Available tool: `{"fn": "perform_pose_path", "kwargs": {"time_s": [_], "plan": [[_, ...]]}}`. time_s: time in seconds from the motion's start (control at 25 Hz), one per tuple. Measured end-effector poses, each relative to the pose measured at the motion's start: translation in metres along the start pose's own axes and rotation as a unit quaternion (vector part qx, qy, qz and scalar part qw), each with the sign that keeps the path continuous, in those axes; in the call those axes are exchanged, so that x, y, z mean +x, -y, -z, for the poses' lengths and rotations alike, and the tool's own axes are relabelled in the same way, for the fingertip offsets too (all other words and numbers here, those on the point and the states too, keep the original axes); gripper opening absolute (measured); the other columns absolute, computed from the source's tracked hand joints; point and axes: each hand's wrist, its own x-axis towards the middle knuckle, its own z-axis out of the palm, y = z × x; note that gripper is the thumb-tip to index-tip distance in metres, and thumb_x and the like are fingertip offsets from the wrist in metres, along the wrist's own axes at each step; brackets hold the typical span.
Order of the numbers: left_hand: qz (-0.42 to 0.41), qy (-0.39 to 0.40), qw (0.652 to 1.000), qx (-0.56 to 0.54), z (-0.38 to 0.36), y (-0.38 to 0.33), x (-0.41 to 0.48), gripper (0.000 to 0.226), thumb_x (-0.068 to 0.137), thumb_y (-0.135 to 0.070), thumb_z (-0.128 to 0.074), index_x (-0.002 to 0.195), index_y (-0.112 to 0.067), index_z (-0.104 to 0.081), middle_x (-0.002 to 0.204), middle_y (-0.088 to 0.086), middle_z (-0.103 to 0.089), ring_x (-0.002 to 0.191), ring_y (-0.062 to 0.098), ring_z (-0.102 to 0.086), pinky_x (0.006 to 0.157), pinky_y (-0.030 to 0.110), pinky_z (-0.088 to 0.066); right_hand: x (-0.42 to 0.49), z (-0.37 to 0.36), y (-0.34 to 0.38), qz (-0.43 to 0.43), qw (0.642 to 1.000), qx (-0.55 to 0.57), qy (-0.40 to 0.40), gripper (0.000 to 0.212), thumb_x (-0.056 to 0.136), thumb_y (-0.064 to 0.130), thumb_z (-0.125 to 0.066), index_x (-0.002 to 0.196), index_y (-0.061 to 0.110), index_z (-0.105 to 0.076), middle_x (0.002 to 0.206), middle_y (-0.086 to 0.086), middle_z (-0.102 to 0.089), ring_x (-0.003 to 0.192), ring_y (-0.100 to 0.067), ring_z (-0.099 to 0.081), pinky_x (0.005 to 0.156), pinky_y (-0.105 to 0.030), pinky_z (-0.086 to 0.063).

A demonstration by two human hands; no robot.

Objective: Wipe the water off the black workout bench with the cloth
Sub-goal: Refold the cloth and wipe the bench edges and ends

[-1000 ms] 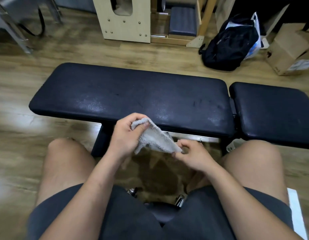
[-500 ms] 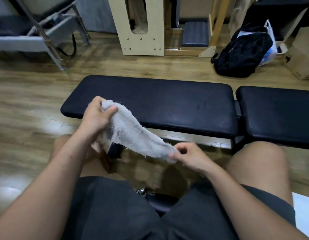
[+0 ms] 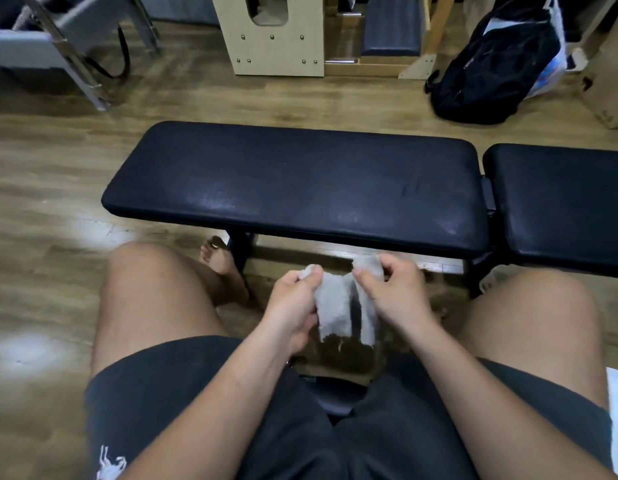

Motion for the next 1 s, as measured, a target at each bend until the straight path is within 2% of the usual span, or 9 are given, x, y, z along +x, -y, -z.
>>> {"fn": "perform_pose_path", "kwargs": {"time_s": [0.08,0.16,0.28,0.36,0.44,0.64,0.76,0.84,1.0], "plan": [[0.006,0.025,1.0,-0.017,-0.01,0.0,0.002,0.018,0.1,-0.024,-0.054,0.097,-0.009,-0.064,0.08,0.008,-0.072,0.072,0.019,-0.068,0.068,0.03,-0.053,-0.013,-0.015,0.007,0.056,0.996,-0.061,0.036,0.012,0.08,0.025,-0.068,0.088,0.018,-0.071,0.08,0.002,-0.07,0.074,-0.018,-0.063,0.066,-0.028,-0.05],[0.007,0.026,0.999,-0.038,-0.009,-0.007,0.004,0.026,0.095,-0.029,-0.062,0.098,-0.004,-0.068,0.085,0.013,-0.072,0.075,0.024,-0.068,0.073,0.033,-0.051,-0.024,-0.023,0.012,0.067,0.987,-0.053,0.134,0.033,0.079,0.019,-0.068,0.111,0.025,-0.071,0.101,0.006,-0.071,0.089,-0.008,-0.064,0.078,-0.017,-0.046],[-0.016,0.019,0.999,-0.027,0.007,-0.023,0.011,0.015,0.089,-0.018,-0.069,0.095,-0.004,-0.066,0.086,0.017,-0.069,0.068,0.025,-0.066,0.063,0.032,-0.051,-0.019,-0.003,0.012,-0.003,0.946,0.2,0.254,0.031,0.083,0.004,-0.068,0.113,0.013,-0.07,0.11,-0.003,-0.073,0.101,-0.013,-0.069,0.092,-0.025,-0.051],[0.001,0.05,0.996,-0.08,0.014,-0.034,0.01,0.014,0.091,-0.009,-0.062,0.104,-0.006,-0.066,0.092,0.014,-0.069,0.077,0.024,-0.065,0.066,0.034,-0.049,-0.006,0.017,0.009,-0.107,0.916,0.345,0.176,0.021,0.086,0.001,-0.064,0.105,0.008,-0.069,0.104,-0.015,-0.073,0.094,-0.027,-0.071,0.085,-0.04,-0.057],[0.039,0.09,0.98,-0.175,0.012,-0.044,0.006,0.022,0.088,-0.01,-0.06,0.109,-0.007,-0.065,0.096,0.008,-0.07,0.086,0.021,-0.066,0.074,0.032,-0.052,0.011,0.027,0.002,-0.206,0.909,0.343,0.115,0.02,0.086,0.026,-0.065,0.103,0.015,-0.071,0.105,-0.011,-0.072,0.096,-0.025,-0.068,0.084,-0.044,-0.056],[0.016,0.121,0.957,-0.263,0.01,-0.042,0.007,0.048,0.068,-0.005,-0.058,0.116,-0.012,-0.055,0.123,0.011,-0.06,0.123,0.03,-0.056,0.115,0.042,-0.034,0.006,0.008,0.005,-0.264,0.772,0.496,0.297,0.073,0.08,0.07,-0.046,0.132,0.021,-0.058,0.134,-0.01,-0.06,0.128,-0.038,-0.051,0.109,-0.06,-0.031],[-0.031,0.104,0.965,-0.239,0.013,-0.039,0.011,0.022,0.069,-0.005,-0.061,0.09,-0.007,-0.059,0.108,0.014,-0.061,0.11,0.03,-0.06,0.106,0.044,-0.044,0.015,0.011,0.004,-0.189,0.784,0.526,0.27,0.078,0.071,0.054,-0.074,0.133,0.011,-0.056,0.135,-0.011,-0.059,0.125,-0.028,-0.055,0.102,-0.046,-0.046],[-0.05,0.118,0.981,-0.144,0.016,-0.044,0.012,0.018,0.07,-0.01,-0.07,0.065,-0.016,-0.053,0.08,0.006,-0.057,0.079,0.019,-0.06,0.076,0.033,-0.053,0.02,0.018,0.001,-0.133,0.827,0.482,0.255,0.071,0.065,0.034,-0.085,0.125,0.007,-0.061,0.126,-0.014,-0.063,0.115,-0.028,-0.06,0.094,-0.04,-0.05],[0.04,0.21,0.976,0.034,0.021,-0.044,0.009,0.025,0.069,-0.017,-0.081,0.088,-0.013,-0.065,0.078,0.003,-0.063,0.063,0.014,-0.058,0.061,0.029,-0.047,0.02,0.032,0.007,-0.137,0.853,0.414,0.287,0.036,0.075,0.008,-0.071,0.111,0.01,-0.069,0.105,-0.011,-0.069,0.097,-0.023,-0.065,0.083,-0.033,-0.053]]}}
